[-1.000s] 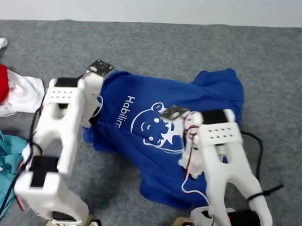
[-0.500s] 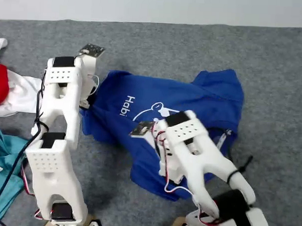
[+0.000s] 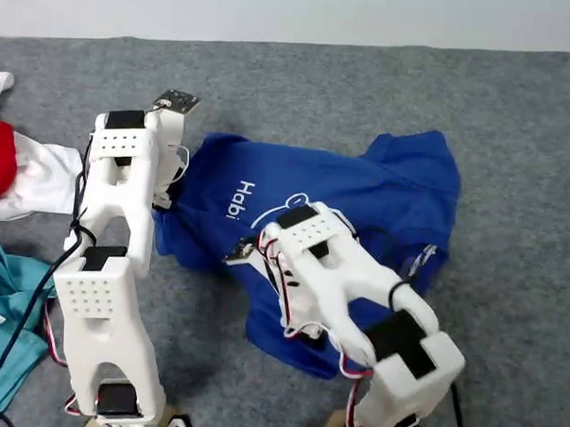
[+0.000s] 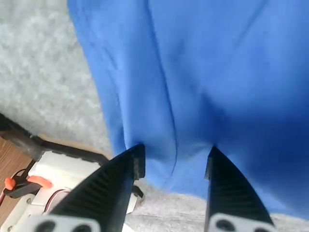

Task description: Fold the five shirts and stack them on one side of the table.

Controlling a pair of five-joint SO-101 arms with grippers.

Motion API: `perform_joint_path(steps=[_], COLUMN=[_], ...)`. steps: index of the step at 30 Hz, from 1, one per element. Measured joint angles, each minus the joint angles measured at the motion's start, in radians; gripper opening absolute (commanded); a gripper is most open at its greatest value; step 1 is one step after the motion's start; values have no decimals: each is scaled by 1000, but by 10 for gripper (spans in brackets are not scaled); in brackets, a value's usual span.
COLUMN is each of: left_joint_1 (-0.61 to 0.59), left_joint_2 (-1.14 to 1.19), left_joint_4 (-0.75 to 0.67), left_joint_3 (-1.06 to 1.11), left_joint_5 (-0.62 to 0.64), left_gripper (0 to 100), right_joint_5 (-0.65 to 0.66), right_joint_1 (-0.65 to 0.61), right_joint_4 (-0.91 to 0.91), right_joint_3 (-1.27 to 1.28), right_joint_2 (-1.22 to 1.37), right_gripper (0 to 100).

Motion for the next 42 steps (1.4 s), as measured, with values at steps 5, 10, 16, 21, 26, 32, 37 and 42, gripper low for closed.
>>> perform_joint_path(steps=[5,10,16,21,26,32,37,42], left_joint_1=[0,0,0,0,0,0,5,46], left_joint_2=[0,0,0,0,0,0,0,-103], left_joint_4=[-3,-5,-5,-5,0,107,176,181], left_joint_3=[-28,-43,-43,-43,-54,-187,-373,-408], left_joint_5=[0,0,0,0,3,3,18,34], left_gripper=[2,2,2,2,2,2,2,2], right_joint_5=[0,0,-2,-2,0,0,0,0], right_joint_1=[0,3,8,17,87,239,339,413], right_joint_4=[6,9,9,6,86,207,207,209], right_joint_3=[-72,-124,-166,-167,-233,-431,-540,-618], right_joint_2=[89,157,204,212,213,157,-2,-153], right_gripper=[216,165,27,9,9,9,9,9])
